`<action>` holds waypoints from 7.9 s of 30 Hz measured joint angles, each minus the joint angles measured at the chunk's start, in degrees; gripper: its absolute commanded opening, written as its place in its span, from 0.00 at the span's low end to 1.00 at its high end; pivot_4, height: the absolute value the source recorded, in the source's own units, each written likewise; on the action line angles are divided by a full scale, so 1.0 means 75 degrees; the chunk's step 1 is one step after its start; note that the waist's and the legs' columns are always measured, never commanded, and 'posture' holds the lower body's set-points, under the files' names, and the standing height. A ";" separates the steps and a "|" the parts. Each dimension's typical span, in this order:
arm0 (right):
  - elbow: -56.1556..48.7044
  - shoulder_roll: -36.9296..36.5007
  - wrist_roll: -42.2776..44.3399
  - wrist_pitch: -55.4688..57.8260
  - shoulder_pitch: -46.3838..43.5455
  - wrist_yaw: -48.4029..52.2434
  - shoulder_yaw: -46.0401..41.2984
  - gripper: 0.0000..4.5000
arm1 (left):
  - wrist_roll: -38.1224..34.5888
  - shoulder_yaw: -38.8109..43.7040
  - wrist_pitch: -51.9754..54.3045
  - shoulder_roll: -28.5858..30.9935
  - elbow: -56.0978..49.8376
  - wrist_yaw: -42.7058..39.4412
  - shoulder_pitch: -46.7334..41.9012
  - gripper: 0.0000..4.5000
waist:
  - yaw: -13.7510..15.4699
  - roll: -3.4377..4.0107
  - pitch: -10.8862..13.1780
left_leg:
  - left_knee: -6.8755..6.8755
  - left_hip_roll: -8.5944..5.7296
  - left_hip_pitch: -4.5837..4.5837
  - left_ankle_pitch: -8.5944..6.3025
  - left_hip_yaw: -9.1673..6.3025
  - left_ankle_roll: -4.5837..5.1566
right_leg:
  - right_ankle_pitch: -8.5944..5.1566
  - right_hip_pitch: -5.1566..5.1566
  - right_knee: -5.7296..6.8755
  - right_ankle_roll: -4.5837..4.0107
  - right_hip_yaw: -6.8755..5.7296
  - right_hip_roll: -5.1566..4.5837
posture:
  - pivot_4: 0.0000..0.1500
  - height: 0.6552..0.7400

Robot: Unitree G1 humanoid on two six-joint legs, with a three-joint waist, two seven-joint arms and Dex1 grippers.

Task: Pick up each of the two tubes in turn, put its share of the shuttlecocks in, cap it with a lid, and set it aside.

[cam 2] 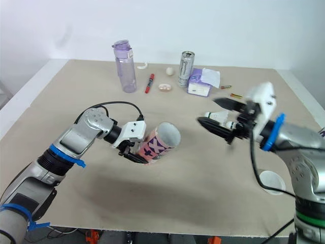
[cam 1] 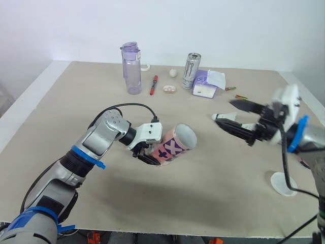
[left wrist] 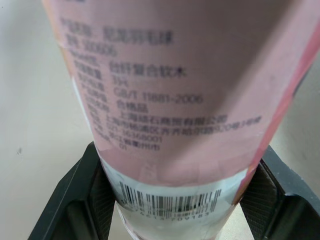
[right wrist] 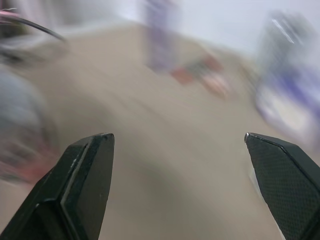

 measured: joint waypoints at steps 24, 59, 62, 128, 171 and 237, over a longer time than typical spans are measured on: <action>0.4662 -0.0058 -0.2044 -0.1958 -0.1319 0.0306 0.0785 0.99 | 0.0129 -0.0069 0.0161 0.0156 -0.0513 0.0086 0.0110 0.65 | -0.0032 0.0011 0.0003 | -0.0004 -0.0005 0.0002 0.0009 0.0004 0.0017 | 0.0006 -0.0001 -0.0001 0.0014 0.0011 0.0004 | 1.00 1.00; 0.6696 0.0231 -0.2652 -0.2656 -0.2852 0.1242 0.1442 0.02 | -0.0004 0.0068 0.0484 0.0389 -0.1026 0.0399 0.0456 0.65 | -0.0182 0.0014 0.0003 | -0.0014 -0.0018 0.0011 0.0009 0.0007 0.0017 | 0.0030 0.0004 -0.0001 0.0042 0.0020 -0.0004 | 1.00 1.00; 0.5665 0.0085 -0.2596 -0.2629 -0.2450 0.0997 0.1246 0.02 | -0.0004 0.0052 0.0410 0.0332 -0.0893 0.0385 0.0395 0.65 | -0.0179 0.0015 0.0002 | -0.0015 -0.0025 0.0010 0.0009 0.0006 0.0017 | 0.0029 0.0005 -0.0001 0.0047 0.0027 -0.0008 | 1.00 1.00; 0.3504 0.0244 -0.1419 -0.0712 -0.2063 0.0217 0.0932 0.98 | -0.0063 -0.0107 0.0660 0.0085 -0.0594 0.0419 0.0101 0.65 | -0.0025 0.0002 0.0003 | 0.0017 -0.0045 -0.0012 0.0012 -0.0010 0.0031 | 0.0016 0.0005 0.0003 0.0029 0.0036 -0.0012 | 1.00 1.00; 0.9833 0.1524 -0.3212 -0.3483 -0.5429 0.0680 0.1964 0.02 | -0.0150 0.0004 0.0961 0.0354 -0.1162 0.0733 0.0428 0.65 | -0.0197 0.0006 0.0004 | 0.0004 -0.0059 -0.0004 0.0013 -0.0012 0.0032 | 0.0046 0.0011 0.0001 0.0049 0.0049 -0.0015 | 1.00 1.00; 0.0113 -0.0905 -0.3202 -0.1982 -0.5369 0.4944 0.6185 0.05 | -0.0084 -0.0121 0.0657 -0.0052 -0.0509 0.0564 0.0076 0.65 | 0.0009 0.0040 0.0017 | 0.0033 -0.0071 -0.0028 0.0013 -0.0051 0.0033 | -0.0019 0.0011 0.0007 0.0041 0.0020 -0.0024 | 1.00 1.00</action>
